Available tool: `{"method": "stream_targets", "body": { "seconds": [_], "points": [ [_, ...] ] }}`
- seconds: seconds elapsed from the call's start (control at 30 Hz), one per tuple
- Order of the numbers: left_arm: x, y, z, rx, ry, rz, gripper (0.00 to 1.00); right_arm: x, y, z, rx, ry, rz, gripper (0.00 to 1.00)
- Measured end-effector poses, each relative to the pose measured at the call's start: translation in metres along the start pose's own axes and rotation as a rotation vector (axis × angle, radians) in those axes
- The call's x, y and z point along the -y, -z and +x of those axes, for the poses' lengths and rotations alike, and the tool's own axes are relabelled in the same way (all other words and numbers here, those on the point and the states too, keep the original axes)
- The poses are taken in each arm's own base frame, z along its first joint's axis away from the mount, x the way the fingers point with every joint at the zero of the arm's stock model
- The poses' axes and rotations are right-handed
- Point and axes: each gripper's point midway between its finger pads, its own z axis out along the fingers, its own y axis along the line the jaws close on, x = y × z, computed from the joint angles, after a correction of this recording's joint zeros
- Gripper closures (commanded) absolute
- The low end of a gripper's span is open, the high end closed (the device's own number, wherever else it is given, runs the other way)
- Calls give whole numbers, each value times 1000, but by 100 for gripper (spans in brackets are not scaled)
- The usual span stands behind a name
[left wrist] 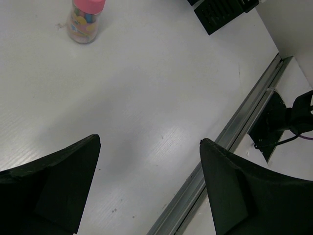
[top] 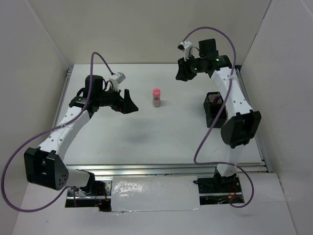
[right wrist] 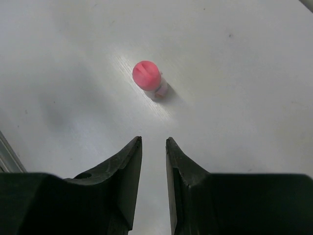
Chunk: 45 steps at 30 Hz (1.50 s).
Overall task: Sort the stationery into containers
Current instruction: Pick up the stationery from the center of the board.
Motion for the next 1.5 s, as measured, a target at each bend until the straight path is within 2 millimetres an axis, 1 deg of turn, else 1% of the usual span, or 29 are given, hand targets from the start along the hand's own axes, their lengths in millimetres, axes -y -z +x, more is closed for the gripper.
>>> {"method": "stream_targets", "body": {
  "seconds": [0.1,0.13,0.17,0.2,0.27,0.33,0.47,0.53,0.63,0.77,0.9,1.03,1.23,1.33,1.5],
  "points": [
    [-5,1,0,4,14,12,5,10,-33,0,-11,23,-60,61],
    [-6,1,1,5,18,14,5,12,-38,-1,-12,28,-68,59],
    [-8,0,2,1,26,14,6,13,-50,-1,-13,44,-89,58],
    [-11,-1,4,-3,32,14,6,11,-59,0,-17,56,-106,57],
    [-14,-3,7,-13,45,13,6,2,-72,4,-31,77,-139,57],
    [-18,-6,9,-20,55,11,6,-13,-85,8,-44,108,-179,57],
    [-24,-10,12,-34,76,17,7,-40,-107,13,-59,185,-253,60],
    [-25,-10,12,-34,80,18,6,-44,-113,16,-63,226,-271,62],
    [-24,-10,12,-32,80,24,6,-38,-117,20,-63,288,-274,62],
    [-24,-10,11,-29,78,31,6,-33,-118,26,-68,348,-277,56],
    [-25,-11,11,-30,80,34,7,-31,-120,27,-66,386,-278,53],
    [-29,-16,15,-44,93,35,7,-30,-126,30,-68,400,-283,53],
    [-32,-18,17,-52,105,35,6,-33,-147,51,-109,387,-316,54],
    [-33,-17,17,-51,106,36,6,-33,-155,58,-122,382,-325,54],
    [-33,-17,17,-50,109,37,7,-32,-159,57,-114,387,-322,54]
  ]
}}
